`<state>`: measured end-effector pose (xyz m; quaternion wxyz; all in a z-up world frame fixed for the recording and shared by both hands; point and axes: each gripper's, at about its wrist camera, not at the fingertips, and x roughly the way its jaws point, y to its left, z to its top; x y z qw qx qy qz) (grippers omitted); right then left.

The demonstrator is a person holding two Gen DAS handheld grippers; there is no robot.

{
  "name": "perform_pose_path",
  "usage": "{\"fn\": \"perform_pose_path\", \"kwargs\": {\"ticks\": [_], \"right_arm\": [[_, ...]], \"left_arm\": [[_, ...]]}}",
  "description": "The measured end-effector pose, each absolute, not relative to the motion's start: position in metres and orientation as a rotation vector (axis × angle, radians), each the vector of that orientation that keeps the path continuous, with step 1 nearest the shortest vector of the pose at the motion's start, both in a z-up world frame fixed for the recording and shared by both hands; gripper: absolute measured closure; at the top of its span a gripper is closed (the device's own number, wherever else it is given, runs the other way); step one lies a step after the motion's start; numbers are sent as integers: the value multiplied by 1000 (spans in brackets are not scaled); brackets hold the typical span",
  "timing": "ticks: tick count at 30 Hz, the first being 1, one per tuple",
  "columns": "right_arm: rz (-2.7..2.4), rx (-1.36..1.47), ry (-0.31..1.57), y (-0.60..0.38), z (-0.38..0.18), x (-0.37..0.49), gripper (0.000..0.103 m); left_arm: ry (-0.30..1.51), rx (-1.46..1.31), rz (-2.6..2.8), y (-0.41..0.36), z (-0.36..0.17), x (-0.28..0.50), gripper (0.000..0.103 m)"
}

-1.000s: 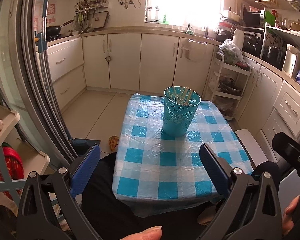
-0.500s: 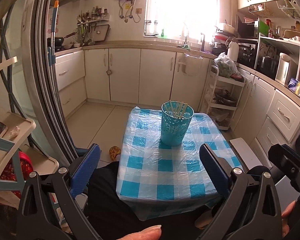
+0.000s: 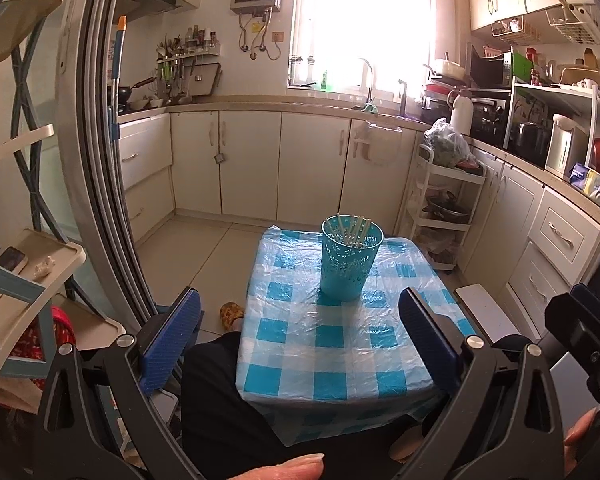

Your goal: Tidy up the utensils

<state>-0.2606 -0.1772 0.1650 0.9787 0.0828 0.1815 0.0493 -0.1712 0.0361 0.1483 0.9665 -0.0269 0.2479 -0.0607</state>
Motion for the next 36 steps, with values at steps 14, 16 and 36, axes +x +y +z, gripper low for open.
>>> {"fn": "perform_pose_path", "kwargs": {"ticks": [14,16,36], "right_arm": [[109,135,307,-170,177,-276,7],[110,132,300,-169,178,-278,7],[105,95,216,-160,187,-299,7]], "left_arm": [[443,-57,-109,40,165,-191,8],[439,-58,-109,40,166,-193,8],[382,-68,-102,46,177,-213,8]]}}
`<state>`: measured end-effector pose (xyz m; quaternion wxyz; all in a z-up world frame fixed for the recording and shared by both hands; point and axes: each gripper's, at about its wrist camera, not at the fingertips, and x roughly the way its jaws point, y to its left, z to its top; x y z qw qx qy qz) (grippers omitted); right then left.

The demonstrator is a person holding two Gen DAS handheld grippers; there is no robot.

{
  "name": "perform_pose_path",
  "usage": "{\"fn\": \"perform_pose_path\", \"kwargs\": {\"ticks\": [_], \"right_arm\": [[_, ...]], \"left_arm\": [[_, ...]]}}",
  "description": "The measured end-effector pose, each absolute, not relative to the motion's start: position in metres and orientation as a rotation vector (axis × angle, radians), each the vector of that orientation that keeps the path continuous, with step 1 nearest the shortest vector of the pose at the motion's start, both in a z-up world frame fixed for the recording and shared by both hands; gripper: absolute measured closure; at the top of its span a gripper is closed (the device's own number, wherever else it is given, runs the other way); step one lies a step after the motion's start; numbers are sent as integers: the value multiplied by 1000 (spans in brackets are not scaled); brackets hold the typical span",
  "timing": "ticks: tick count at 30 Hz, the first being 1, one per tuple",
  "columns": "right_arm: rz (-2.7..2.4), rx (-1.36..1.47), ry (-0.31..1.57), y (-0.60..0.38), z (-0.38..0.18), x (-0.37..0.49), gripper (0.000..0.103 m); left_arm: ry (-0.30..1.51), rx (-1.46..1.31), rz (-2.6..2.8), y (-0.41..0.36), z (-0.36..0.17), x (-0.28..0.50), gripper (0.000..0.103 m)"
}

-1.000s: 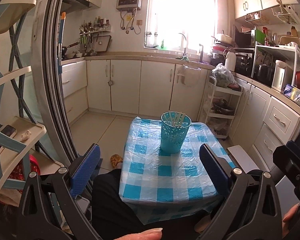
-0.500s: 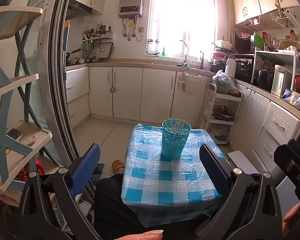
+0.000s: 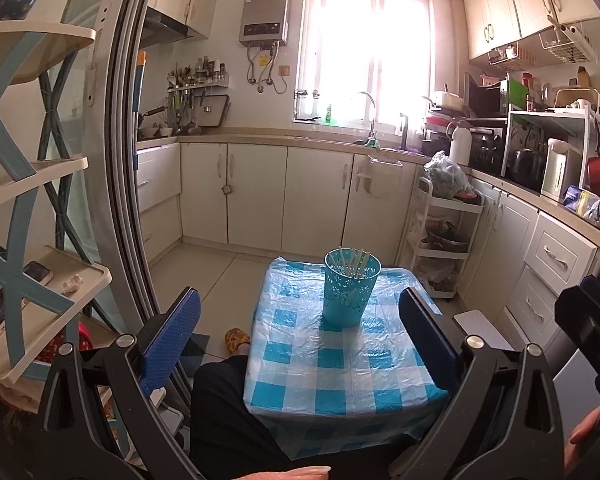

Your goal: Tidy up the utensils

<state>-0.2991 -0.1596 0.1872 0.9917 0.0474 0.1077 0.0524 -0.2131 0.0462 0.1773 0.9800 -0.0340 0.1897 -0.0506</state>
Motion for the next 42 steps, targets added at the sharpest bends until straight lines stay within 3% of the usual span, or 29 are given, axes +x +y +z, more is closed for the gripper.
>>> {"fn": "perform_pose_path", "kwargs": {"ticks": [42], "right_arm": [[113,69,184,-152,192,-313,7]], "left_arm": [[349,-66,-98,49,182,-228,8]]}}
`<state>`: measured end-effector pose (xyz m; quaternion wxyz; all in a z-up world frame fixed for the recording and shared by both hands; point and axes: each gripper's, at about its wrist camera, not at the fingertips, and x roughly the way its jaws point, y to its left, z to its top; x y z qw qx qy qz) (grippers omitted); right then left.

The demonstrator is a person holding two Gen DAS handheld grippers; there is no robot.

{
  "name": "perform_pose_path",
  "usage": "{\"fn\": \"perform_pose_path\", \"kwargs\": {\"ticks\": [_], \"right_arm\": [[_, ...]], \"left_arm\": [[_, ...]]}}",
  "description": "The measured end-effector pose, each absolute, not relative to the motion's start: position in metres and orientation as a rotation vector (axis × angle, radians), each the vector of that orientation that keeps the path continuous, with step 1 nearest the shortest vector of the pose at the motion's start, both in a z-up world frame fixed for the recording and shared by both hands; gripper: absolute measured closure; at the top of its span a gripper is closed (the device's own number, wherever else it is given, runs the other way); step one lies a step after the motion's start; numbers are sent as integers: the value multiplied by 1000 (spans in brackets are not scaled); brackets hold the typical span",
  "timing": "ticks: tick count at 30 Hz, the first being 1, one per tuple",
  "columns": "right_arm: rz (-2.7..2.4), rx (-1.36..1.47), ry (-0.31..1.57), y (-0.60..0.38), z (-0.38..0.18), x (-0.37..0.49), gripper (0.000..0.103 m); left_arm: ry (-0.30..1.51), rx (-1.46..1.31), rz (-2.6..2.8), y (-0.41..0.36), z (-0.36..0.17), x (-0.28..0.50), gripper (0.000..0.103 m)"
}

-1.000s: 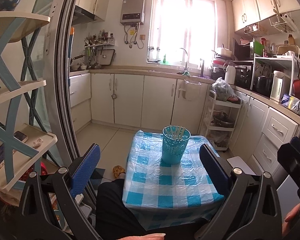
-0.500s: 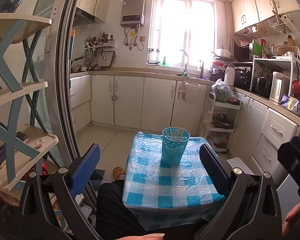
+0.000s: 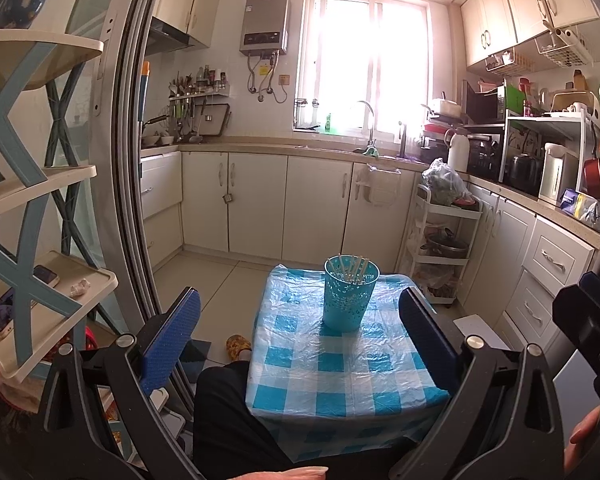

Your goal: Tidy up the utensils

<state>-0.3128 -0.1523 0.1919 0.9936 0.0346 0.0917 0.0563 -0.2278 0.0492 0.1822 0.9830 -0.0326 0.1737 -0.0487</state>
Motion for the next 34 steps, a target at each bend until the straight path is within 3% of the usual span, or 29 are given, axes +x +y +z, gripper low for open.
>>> {"fn": "perform_pose_path", "kwargs": {"ticks": [19,23,28,34], "right_arm": [[115,72,195,-152,190,-312,7],[119,99,214,-161,186,-304,7],[46,179,365,-194,154,-249,7],[-78,166,621,-229,68,-147,7]], "left_arm": [[316,-55,-114,45,180,-234,8],[383,-27,-127,38,170,-219,8],[472,-13,-151,33,151,-192,8],[568,-1,-120,30,122,-148,8]]}}
